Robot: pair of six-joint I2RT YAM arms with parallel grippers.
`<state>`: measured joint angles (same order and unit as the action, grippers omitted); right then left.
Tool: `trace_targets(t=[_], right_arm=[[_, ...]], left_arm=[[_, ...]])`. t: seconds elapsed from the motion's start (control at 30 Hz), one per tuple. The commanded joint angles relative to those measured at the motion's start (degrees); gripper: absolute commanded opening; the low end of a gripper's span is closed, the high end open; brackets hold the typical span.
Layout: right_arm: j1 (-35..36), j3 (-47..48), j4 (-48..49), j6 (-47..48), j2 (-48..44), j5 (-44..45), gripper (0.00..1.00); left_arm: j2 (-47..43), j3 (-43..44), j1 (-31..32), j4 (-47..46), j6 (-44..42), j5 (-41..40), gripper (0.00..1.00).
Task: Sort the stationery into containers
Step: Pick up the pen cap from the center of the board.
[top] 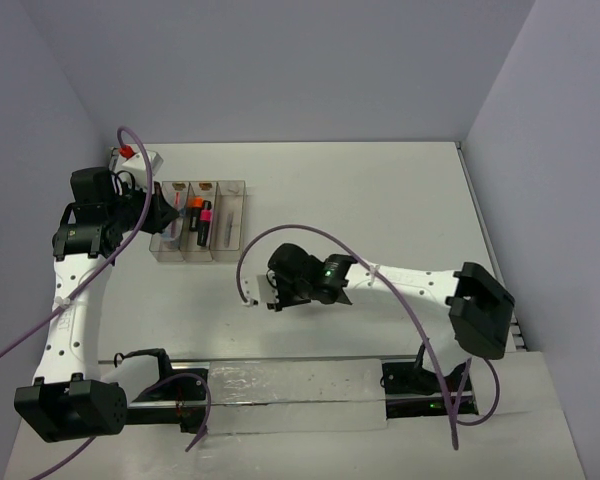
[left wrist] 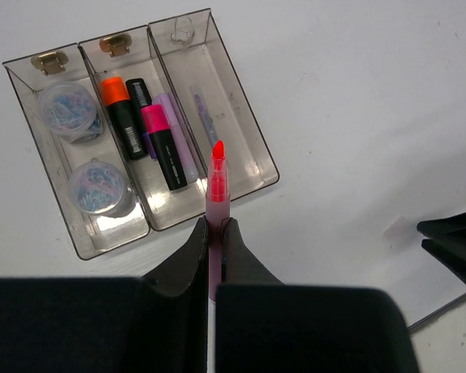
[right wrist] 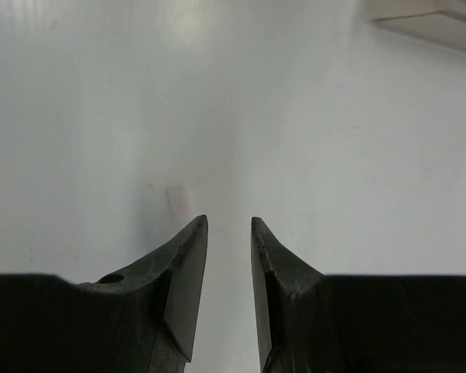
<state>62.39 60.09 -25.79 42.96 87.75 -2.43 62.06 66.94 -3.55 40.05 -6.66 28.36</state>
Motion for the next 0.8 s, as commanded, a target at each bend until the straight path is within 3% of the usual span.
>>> trace_targets(t=[0.0, 0.07, 0.13, 0.17, 0.23, 0.27, 0.3, 0.37, 0.43, 0.57, 0.63, 0.77], right_arm=[[0.13, 2.08, 8.0, -12.15, -6.98, 5.7, 0.37], [-0.14, 1.61, 14.88, -17.18, -9.03, 10.97, 0.38], [-2.27, 1.17, 21.65, -33.13, -11.41, 18.46, 0.49], [-2.97, 1.45, 22.43, -38.87, -12.0, 19.83, 0.58], [-8.99, 3.18, 20.19, -57.37, -12.95, 18.07, 0.84], [-9.97, 3.15, 20.09, -63.64, -13.17, 13.87, 0.84], [-15.21, 2.63, 19.94, -71.95, -14.29, 5.45, 0.83], [-21.93, 0.86, 21.57, -82.34, -15.83, 0.03, 0.79], [-25.48, -4.29, 20.9, -101.23, -19.44, -0.31, 0.65], [-22.52, -10.39, 1.06, -126.25, -22.53, 8.61, 0.72], [-19.86, -11.92, -2.01, -135.77, -22.5, 8.69, 0.73], [-15.15, -13.22, -2.19, -144.86, -19.31, 4.32, 0.77]], left_arm=[[0.0, 0.11, -0.4, -1.39, -0.64, 1.79, 0.0], [0.08, 0.12, -0.4, -1.38, -0.55, 1.7, 0.0], [-0.07, 0.12, -0.4, -1.38, -0.46, 1.85, 0.0], [-0.05, 0.12, -0.4, -1.33, -0.46, 1.93, 0.0], [0.08, 0.21, -0.49, -1.12, -0.46, 1.79, 0.0], [0.01, 0.21, -0.49, -1.1, -0.45, 1.79, 0.0], [-0.29, 0.18, -0.49, -1.06, -0.38, 1.83, 0.0], [-0.46, 0.02, -0.49, -1.2, -0.38, 2.06, 0.0], [-0.63, -0.23, -0.49, -1.08, -0.38, 2.18, 0.0], [-1.09, -0.32, -0.58, -1.19, -0.38, 2.43, 0.0], [-1.24, -0.35, -0.58, -1.12, -0.38, 2.58, 0.0], [-1.21, -0.67, -0.63, -1.38, -0.29, 3.11, 0.0]])
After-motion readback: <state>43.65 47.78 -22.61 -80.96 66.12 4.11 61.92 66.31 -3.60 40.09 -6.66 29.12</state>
